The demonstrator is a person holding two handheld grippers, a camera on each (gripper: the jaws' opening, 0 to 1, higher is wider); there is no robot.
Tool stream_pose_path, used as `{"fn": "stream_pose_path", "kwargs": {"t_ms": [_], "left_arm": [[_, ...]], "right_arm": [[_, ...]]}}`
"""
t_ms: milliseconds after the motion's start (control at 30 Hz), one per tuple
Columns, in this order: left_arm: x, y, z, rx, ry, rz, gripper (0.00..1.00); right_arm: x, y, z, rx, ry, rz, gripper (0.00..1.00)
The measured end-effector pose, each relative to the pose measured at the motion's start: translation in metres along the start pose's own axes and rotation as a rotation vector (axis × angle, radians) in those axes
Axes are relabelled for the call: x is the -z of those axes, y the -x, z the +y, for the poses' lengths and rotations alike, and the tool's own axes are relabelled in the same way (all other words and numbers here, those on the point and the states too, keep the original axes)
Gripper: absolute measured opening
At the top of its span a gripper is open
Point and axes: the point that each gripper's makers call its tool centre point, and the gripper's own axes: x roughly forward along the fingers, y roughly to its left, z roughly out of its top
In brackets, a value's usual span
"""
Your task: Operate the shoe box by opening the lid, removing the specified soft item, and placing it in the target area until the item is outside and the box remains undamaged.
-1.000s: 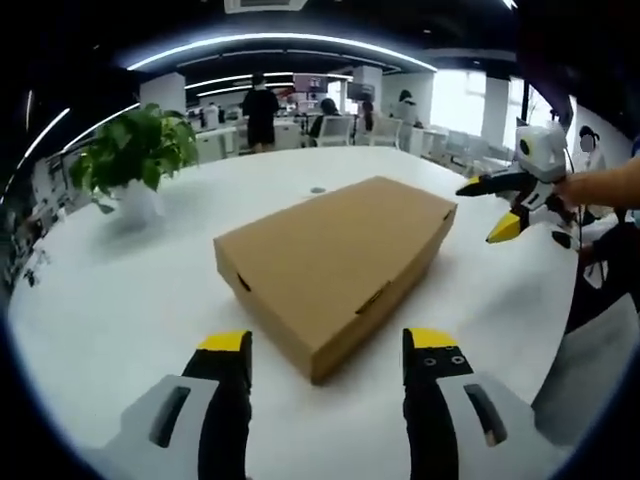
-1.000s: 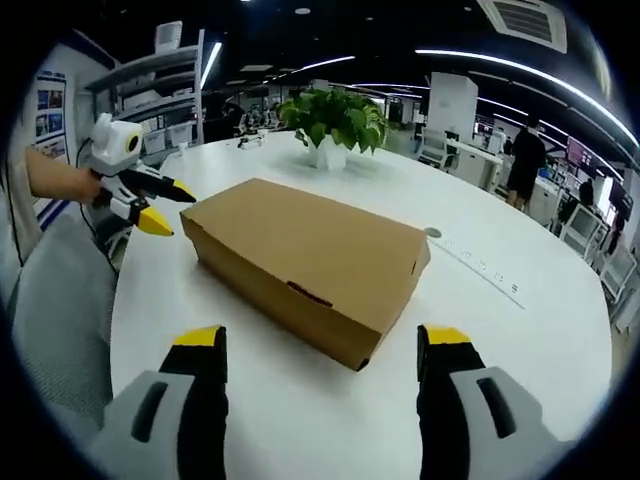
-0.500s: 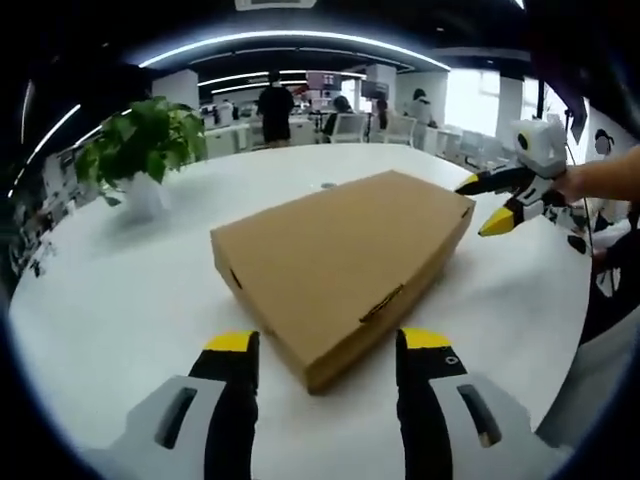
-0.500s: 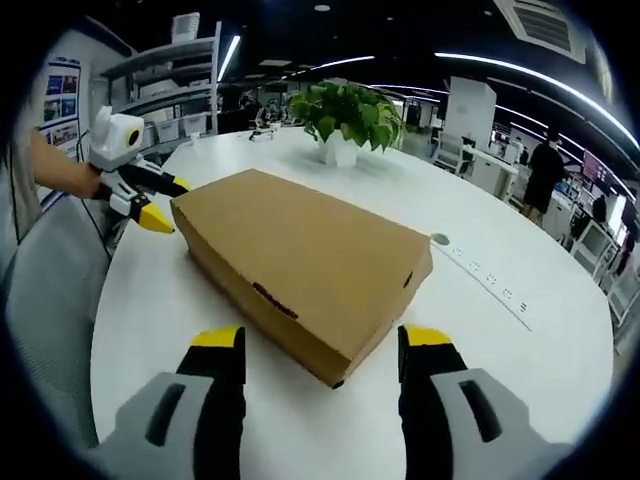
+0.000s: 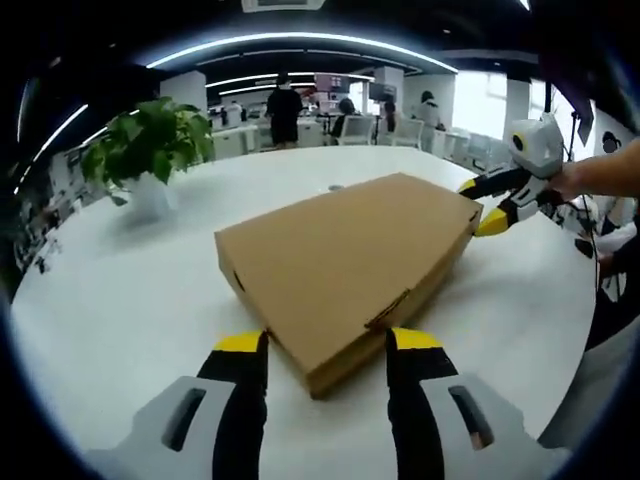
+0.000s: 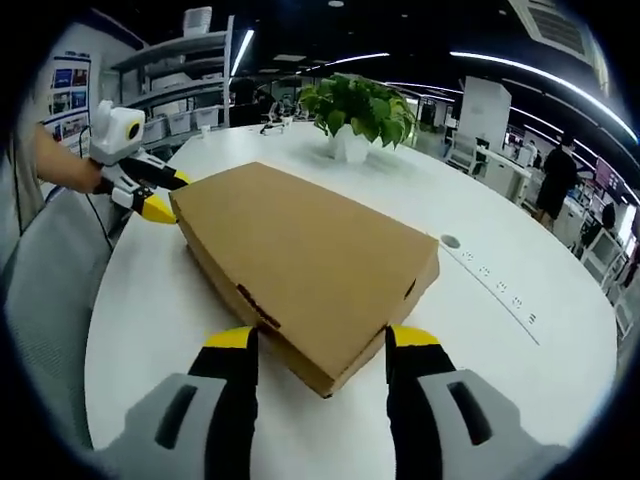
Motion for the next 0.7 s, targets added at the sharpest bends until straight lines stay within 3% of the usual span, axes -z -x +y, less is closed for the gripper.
{"fn": "stream_pose_path", "kwargs": {"t_ms": [700], "left_arm": [[0.002,0.004,0.007,0.045,-0.038,0.043,0.43]], "right_arm": [[0.002,0.001,0.012,0.049,-0.054,-0.003,0.44]]}}
